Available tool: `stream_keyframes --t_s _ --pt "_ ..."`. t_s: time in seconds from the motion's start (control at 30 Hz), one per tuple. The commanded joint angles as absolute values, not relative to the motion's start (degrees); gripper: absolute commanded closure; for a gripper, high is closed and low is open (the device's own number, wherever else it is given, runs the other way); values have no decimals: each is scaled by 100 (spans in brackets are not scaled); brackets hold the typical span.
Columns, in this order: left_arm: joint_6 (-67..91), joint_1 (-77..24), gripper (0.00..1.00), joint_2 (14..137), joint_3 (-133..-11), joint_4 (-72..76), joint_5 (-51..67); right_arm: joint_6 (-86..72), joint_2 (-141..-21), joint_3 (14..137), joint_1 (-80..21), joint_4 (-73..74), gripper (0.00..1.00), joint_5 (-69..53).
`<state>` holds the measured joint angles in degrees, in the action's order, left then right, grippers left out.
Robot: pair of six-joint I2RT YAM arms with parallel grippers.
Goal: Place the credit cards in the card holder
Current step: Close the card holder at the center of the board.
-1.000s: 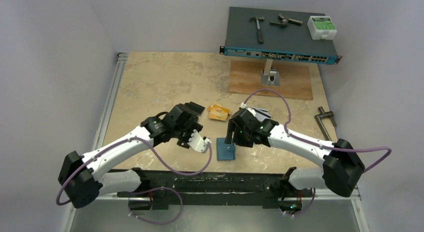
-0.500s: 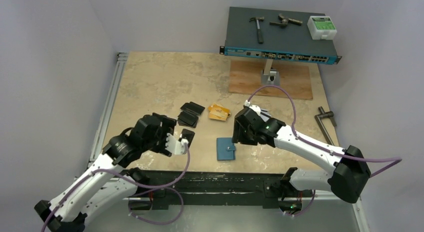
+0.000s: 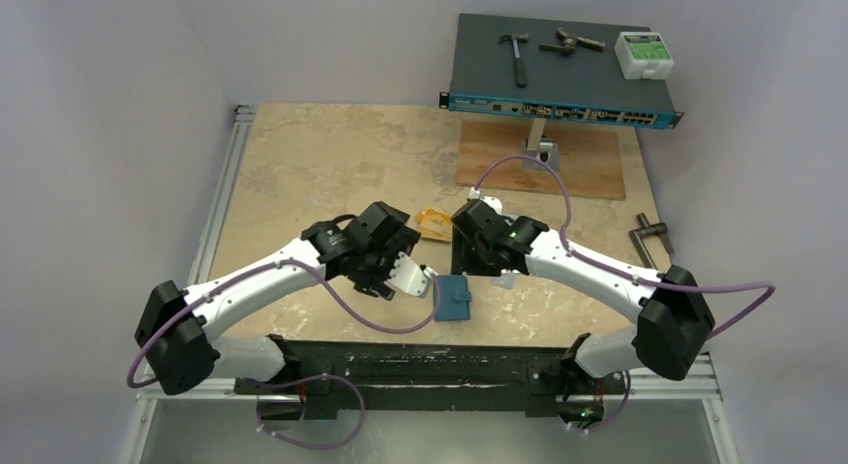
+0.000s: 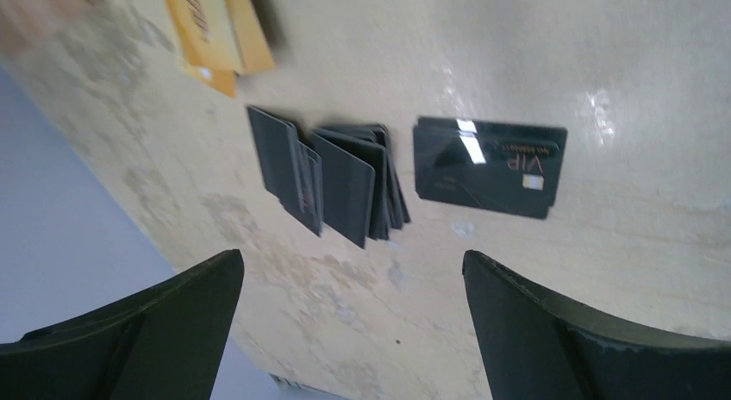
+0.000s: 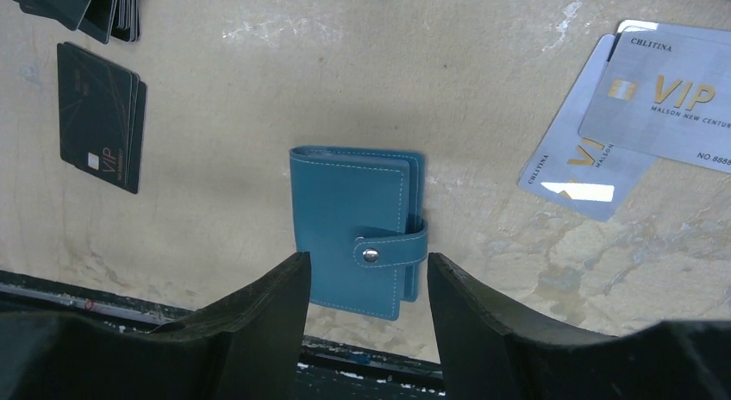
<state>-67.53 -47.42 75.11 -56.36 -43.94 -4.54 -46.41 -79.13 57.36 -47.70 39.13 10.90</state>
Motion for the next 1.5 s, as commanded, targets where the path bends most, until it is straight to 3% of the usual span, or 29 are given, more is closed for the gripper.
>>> stream_keyframes --t_s 0.0,0.13,0.23,0.27,0.37,0.5,0.6,0.83,0.93,1.1,1.47 --pt "-7005 -5199 0 7048 -5292 -3737 455 -4599 -7898 5781 -4663 3703 50 848" --pt "-7444 -5847 0 7171 -4412 -3198 115 -4647 -8066 5668 -4630 3501 56 632" --pt "-8638 -6658 0 7117 -3231 -1864 -1542 -4719 -8111 5535 -4632 3288 64 376" --pt "-8939 -6711 0 6912 -3037 -1723 -1585 -4735 -8095 5502 -4632 3261 64 344" --pt "-8815 -6450 0 6703 -4238 -2856 -838 -4784 -8060 5535 -4625 3414 62 492" --pt "-7588 -6478 0 7522 -5429 -3145 -988 -4874 -7991 5460 -4627 3392 60 519" --pt "-6763 -6504 0 7400 -5242 -2981 -585 -4944 -8001 5341 -4623 3269 60 440" --pt "-6166 -6472 0 6946 -3528 -1863 224 -5014 -8161 5278 -4615 3126 61 375" --pt "-6280 -6445 5 6910 -2953 -1092 486 -4995 -8273 5425 -4610 3215 63 323" --pt "-6357 -6349 26 7393 -2705 -338 635 -4845 -8530 5711 -4614 3350 65 263" --pt "-7164 -6337 39 8028 -1840 2353 1121 -4767 -8713 5826 -4696 3871 63 537"
